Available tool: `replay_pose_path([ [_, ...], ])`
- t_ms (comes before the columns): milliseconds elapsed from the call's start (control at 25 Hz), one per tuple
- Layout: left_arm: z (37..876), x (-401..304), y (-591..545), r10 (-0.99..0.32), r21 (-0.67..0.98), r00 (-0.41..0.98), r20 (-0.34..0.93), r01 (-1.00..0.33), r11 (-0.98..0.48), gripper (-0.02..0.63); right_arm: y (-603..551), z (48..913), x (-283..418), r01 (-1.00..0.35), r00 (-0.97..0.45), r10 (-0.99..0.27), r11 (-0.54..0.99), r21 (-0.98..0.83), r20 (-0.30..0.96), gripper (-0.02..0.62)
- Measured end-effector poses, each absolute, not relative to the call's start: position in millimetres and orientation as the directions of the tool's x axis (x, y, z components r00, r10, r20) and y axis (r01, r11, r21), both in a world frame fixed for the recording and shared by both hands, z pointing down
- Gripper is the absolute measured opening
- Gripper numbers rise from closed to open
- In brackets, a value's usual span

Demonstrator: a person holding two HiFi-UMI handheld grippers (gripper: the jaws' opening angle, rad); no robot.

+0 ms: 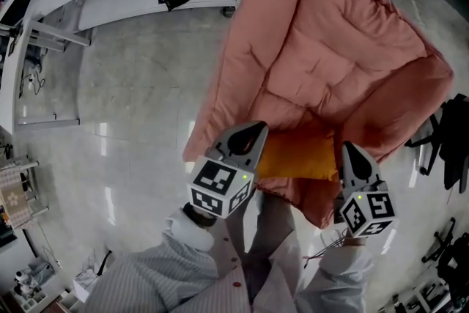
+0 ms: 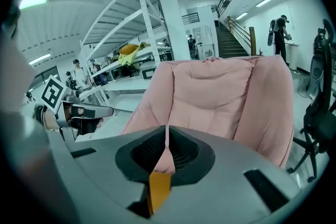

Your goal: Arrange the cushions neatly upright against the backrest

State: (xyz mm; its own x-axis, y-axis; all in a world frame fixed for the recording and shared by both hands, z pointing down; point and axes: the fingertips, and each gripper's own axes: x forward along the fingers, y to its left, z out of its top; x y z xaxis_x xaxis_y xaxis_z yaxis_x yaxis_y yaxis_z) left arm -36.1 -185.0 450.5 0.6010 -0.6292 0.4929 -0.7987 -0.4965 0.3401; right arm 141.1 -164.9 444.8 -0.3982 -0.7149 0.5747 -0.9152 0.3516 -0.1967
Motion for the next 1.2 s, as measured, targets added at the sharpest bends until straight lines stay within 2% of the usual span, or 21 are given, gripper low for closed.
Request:
replay_pose_path([
  [520, 558.3, -53.7, -177.4, -0.563, 0.34, 0.521, 0.641, -0.851, -0.399, 0.011, -175.3, 543.8, 166.3, -0.919, -0.388, -0.61, 0.315, -0.237, 0.691, 0.015],
  [800, 600.3, -59.7, -160.9, -0.533, 0.381, 0.513, 0.672, -0.858, -0.345, 0.017, -165.3, 591.1, 185.9, -0.933, -0.358, -0.567, 0.258, -0.252, 0.742, 0.018],
  [920, 619.1, -64.5, -151.1, -0.509, 0.399, 0.508, 0.695, -0.861, -0.315, 0.065, -159.6, 611.1, 194.8, -0.938, -0.345, -0.538, 0.232, -0.258, 0.769, 0.079],
  [1200, 659.7, -70.5, -124.7, -0.47, 0.457, 0.512, 0.719, -0.858, -0.235, 0.157, -139.0, 653.8, 203.0, -0.94, -0.339, -0.453, 0.184, -0.286, 0.825, 0.138],
])
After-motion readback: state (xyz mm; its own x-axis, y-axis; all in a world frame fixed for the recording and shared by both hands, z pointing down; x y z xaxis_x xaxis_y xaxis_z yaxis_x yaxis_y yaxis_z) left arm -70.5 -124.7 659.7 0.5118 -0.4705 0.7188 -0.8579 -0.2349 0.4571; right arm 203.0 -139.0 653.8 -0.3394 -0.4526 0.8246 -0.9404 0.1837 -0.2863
